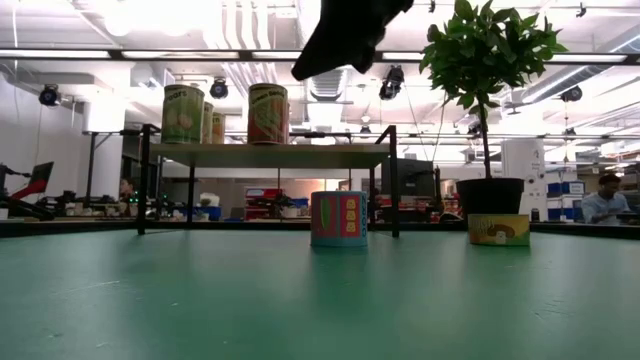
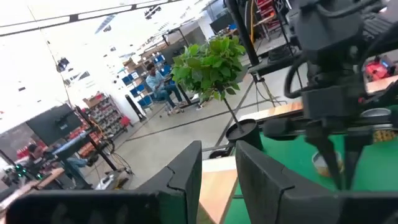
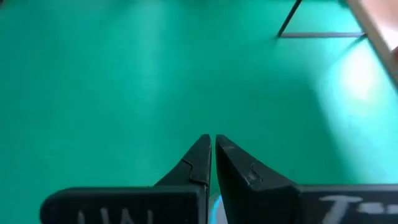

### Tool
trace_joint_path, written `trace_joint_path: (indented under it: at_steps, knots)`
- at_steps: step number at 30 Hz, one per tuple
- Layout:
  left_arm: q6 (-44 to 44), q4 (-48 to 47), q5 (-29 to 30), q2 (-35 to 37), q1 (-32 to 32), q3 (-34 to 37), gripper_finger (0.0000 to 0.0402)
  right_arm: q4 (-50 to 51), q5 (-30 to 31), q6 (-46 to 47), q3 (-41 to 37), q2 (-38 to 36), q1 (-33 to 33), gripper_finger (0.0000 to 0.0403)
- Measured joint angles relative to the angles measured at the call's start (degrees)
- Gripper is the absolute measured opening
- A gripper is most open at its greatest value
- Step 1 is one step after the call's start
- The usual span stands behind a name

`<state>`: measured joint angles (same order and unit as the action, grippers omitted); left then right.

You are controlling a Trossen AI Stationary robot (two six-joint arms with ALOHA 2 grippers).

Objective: Pick and place cans onto a shelf
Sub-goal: Put the blue small corn can on the shelf

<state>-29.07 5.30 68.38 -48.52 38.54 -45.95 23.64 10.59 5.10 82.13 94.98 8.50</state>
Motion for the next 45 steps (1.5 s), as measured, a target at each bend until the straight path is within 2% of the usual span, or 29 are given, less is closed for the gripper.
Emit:
trace_joint_path:
  at_steps: [11, 20, 37, 41, 45]
  knots:
    - [-4.5, 2.22, -0.32, 0.12, -0.02, -0.02, 0.0081, -8.21, 0.08, 4.34, -7.45, 0.02, 1.37, 0.0013]
    - [-5.37, 2.29, -0.39, 0.1, -1.23, -0.02, 0.0081, -9.34, 0.7, 5.43, -9.56, 0.07, 0.72, 0.0013]
    - [-0.66, 2.88, -0.48, 0.07, -1.24, -0.02, 0.0081, -7.54, 1.57, -2.25, -9.89, 0.04, 0.54, 0.0015]
    - [0.7, 2.87, -0.48, -0.23, -1.24, -0.02, 0.0081, -7.58, 1.55, -2.97, -9.89, 0.04, -0.48, 0.0038]
    - [0.91, 2.86, -0.48, -0.89, -1.24, -0.02, 0.0081, -6.08, 1.77, -2.09, -9.91, 0.04, -1.44, 0.0091]
